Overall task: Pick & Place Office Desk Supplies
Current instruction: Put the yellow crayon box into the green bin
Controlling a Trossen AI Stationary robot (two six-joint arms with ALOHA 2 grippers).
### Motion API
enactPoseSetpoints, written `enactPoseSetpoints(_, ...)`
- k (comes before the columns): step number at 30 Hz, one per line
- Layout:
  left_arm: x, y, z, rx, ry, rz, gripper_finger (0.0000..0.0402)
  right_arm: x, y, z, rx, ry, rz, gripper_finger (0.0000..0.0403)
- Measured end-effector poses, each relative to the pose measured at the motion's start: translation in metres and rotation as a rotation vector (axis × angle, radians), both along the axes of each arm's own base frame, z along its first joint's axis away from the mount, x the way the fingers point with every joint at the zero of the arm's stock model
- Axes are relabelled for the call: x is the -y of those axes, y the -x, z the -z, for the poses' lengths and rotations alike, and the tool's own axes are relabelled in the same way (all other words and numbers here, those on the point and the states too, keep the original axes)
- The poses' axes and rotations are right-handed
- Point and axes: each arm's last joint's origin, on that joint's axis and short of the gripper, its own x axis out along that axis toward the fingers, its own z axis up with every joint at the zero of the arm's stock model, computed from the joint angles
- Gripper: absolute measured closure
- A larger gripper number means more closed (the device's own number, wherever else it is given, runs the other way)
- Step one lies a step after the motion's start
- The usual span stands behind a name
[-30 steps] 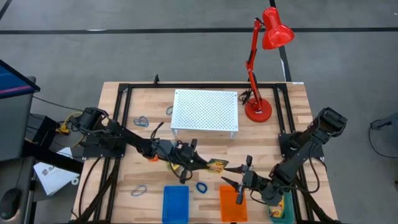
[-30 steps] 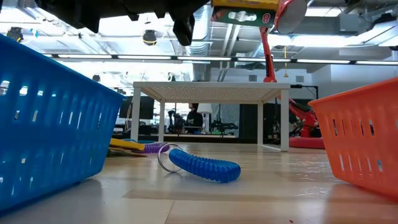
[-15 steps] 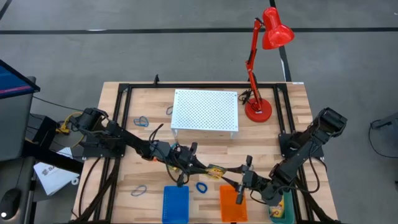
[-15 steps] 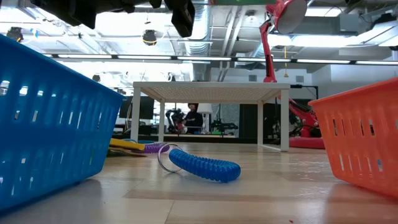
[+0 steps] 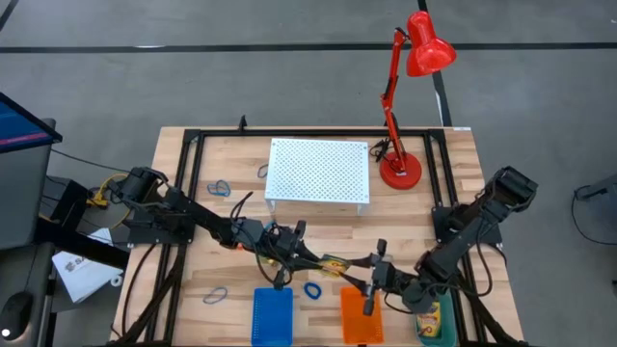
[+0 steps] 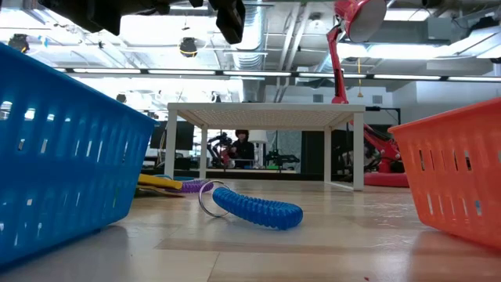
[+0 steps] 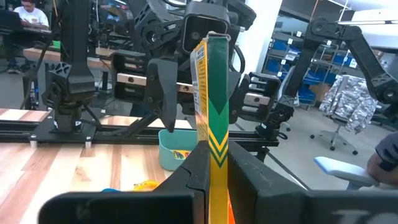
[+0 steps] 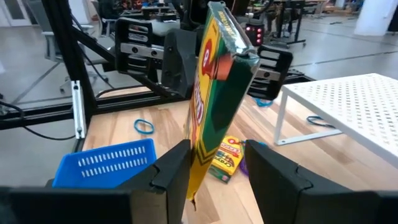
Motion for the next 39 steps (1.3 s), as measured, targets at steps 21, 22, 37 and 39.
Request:
enactPoseSetpoints(21, 0.000, 0.000, 0.000, 0.001, -0.001, -0.003, 0.0369, 0.001, -0.006, -0.006, 0.014, 0.017, -0.084, 0.0379)
enactPoseSetpoints(22, 0.000, 0.000, 0.000, 0.002, -0.001, -0.003, 0.0368, 0.001, -0.007, -0.006, 0.015, 0.018, -0.084, 0.0377)
enactPoseSetpoints(37, -0.001, 0.000, 0.007, -0.052, -0.109, -0.035, 0.0308, -0.007, 0.003, -0.007, 0.024, 0.057, -0.048, 0.0377)
enactPoseSetpoints(39, -0.003, 0.001, 0.007, -0.082, -0.127, -0.050, 0.0302, -0.008, 0.006, -0.007, 0.024, 0.063, -0.037, 0.0377)
